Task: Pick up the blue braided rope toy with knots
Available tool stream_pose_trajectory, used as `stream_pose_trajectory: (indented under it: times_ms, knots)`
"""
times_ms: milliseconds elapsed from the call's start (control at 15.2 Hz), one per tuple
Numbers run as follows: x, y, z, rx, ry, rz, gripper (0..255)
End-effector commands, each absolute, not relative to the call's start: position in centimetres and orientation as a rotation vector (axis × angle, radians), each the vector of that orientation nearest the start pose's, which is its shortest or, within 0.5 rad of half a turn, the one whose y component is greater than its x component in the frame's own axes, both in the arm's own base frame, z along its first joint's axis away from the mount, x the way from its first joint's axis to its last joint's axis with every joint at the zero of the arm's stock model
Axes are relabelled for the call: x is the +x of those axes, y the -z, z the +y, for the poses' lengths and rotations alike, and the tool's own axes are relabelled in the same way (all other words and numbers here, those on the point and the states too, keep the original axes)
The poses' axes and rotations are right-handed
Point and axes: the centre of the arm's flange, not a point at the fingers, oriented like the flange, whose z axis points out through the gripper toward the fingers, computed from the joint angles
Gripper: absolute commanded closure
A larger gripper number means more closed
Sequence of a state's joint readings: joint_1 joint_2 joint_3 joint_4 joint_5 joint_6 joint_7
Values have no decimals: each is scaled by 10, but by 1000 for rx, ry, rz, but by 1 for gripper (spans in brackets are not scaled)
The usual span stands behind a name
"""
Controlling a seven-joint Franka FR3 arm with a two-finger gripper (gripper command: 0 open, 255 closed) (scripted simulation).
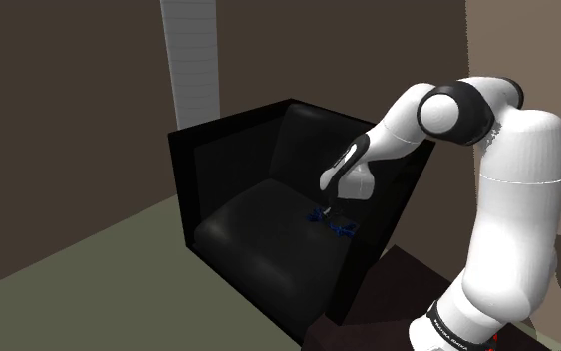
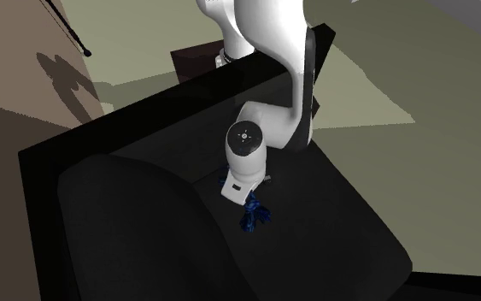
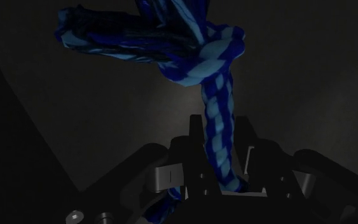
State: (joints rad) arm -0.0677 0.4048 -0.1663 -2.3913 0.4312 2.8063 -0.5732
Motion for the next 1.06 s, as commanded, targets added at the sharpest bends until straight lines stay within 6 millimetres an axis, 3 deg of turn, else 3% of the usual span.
stream_pose_trajectory:
  times_ms: [0,858,990]
  knots:
    - [475,-162,-140,-3076,86,82,255]
    - [475,-231,-140,-3076,86,82,255]
    - [475,-231,-140,-3076,86,82,255]
